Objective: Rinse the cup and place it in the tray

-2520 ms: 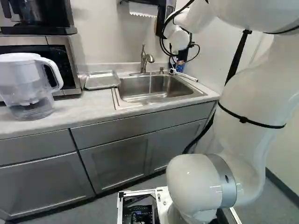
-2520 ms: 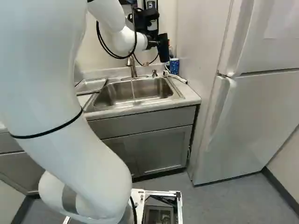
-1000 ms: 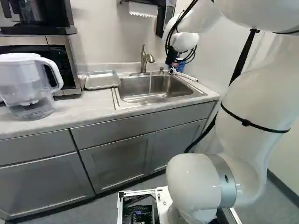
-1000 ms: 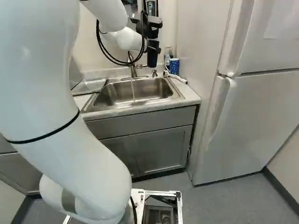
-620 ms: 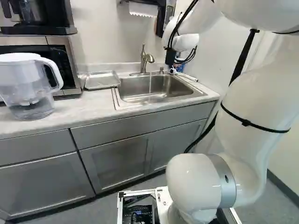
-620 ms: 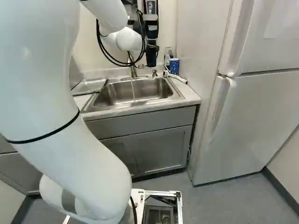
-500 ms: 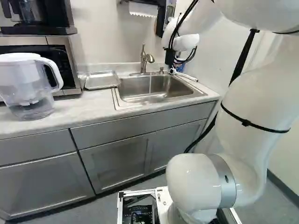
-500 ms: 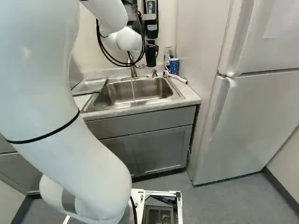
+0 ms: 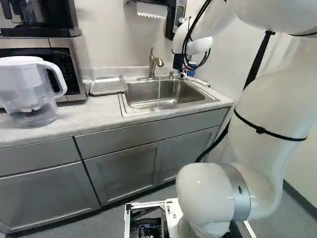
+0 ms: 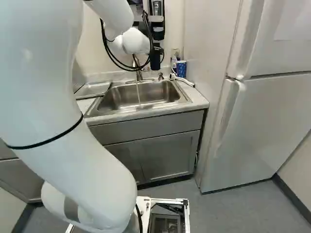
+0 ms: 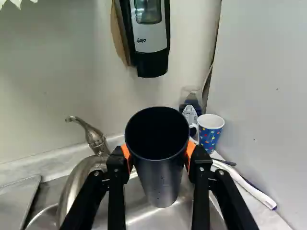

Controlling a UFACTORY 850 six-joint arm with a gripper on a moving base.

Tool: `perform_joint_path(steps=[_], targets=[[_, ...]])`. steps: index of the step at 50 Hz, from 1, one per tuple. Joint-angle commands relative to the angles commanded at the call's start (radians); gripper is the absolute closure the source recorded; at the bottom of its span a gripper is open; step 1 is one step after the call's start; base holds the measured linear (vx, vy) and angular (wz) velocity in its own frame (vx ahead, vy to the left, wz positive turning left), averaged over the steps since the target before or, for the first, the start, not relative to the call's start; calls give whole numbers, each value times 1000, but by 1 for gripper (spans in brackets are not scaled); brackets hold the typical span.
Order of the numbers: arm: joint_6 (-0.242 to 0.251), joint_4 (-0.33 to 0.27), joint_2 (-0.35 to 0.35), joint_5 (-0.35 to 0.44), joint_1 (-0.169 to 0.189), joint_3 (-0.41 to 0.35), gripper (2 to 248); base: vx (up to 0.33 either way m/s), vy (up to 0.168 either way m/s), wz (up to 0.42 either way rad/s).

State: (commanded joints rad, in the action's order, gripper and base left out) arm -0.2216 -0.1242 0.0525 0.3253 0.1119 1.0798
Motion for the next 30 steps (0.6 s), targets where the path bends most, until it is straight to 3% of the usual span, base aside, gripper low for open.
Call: perform_joint_path(steps=[3,30], targets=[[-32,-19,0,0,0,0,126,0,0,0],[-32,-37,-4,0,-5,-7,126,0,0,0]])
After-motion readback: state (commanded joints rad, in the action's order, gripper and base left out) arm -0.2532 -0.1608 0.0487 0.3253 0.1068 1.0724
